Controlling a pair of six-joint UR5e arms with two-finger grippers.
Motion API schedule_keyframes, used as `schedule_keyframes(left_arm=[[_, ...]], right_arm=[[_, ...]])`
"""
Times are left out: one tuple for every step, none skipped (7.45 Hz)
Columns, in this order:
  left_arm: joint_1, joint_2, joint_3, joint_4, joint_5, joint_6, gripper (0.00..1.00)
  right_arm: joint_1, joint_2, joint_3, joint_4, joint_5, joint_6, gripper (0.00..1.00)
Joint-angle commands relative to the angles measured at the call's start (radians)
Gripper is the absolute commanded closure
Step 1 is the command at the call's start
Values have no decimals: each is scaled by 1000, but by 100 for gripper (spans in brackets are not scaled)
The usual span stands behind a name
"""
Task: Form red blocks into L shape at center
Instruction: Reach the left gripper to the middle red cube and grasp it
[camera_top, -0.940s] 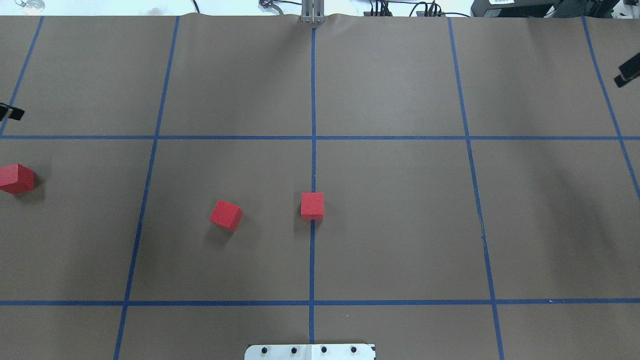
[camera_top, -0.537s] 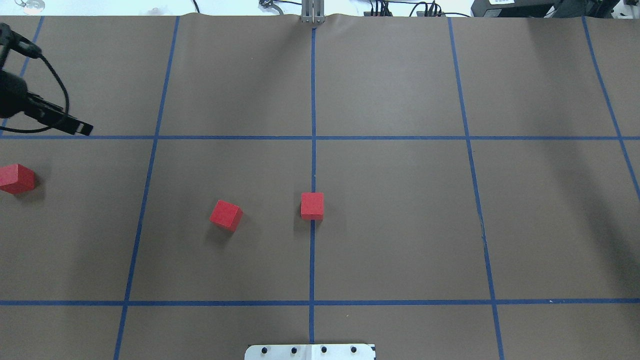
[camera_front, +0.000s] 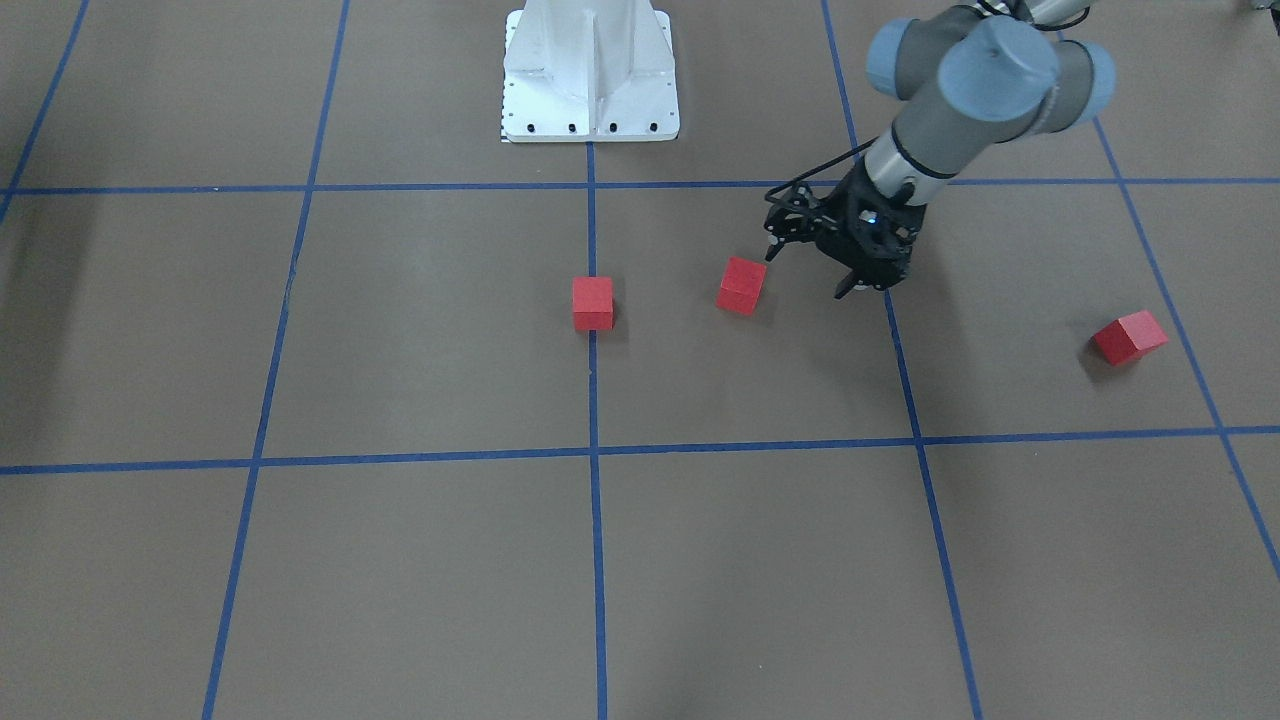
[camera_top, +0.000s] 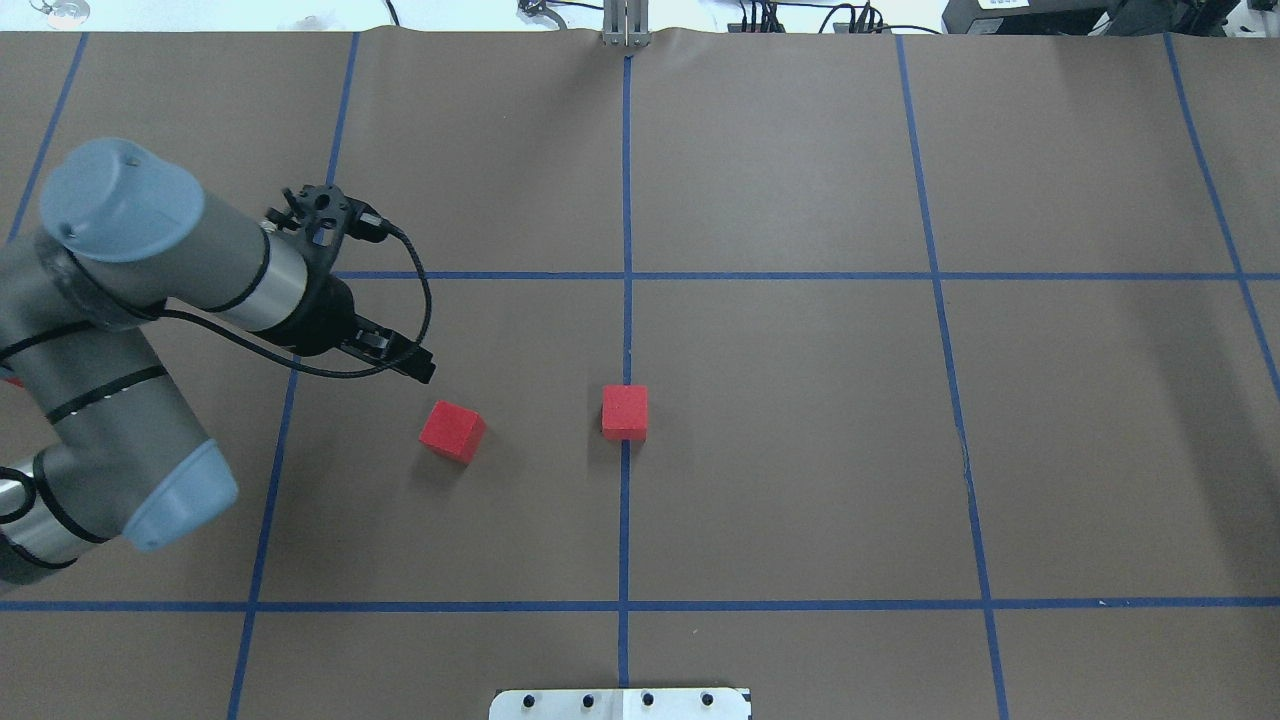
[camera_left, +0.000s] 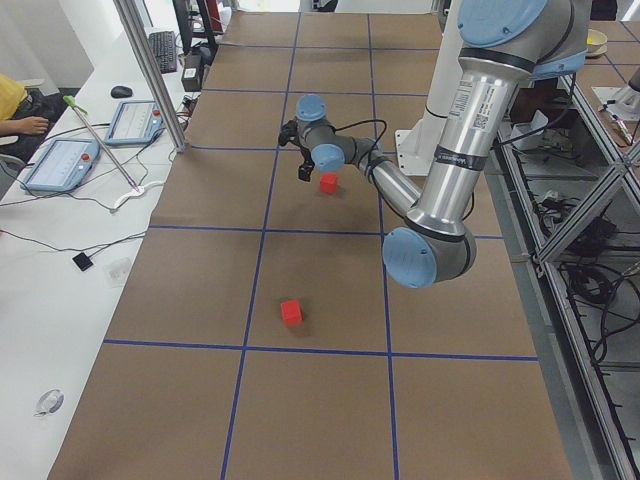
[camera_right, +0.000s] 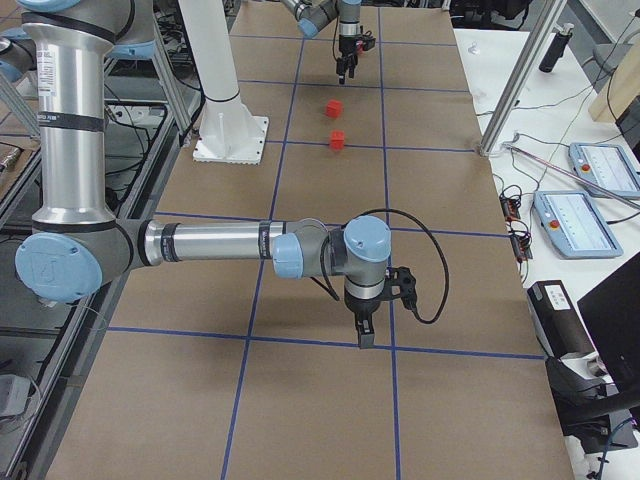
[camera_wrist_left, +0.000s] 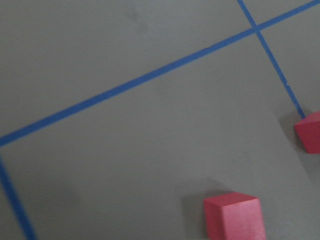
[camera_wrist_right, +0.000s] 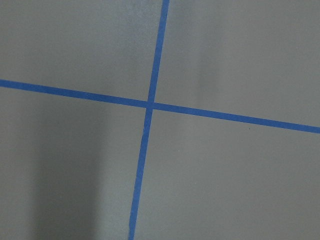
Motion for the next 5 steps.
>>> schedule_keyframes(left_arm=[[85, -62, 23, 120, 47, -121, 0], [116, -64, 37, 120, 138, -120, 0], [140, -64, 45, 120, 199, -113, 0], [142, -64, 56, 117, 199, -112, 1], [142, -64, 62, 117, 201, -110, 1]], right_arm=[[1, -4, -1, 7, 2, -1, 1], [1, -4, -1, 7, 2, -1, 1], [1, -4, -3, 7, 2, 1, 1], [1, -4, -3, 7, 2, 1, 1], [1, -4, -3, 7, 2, 1, 1]])
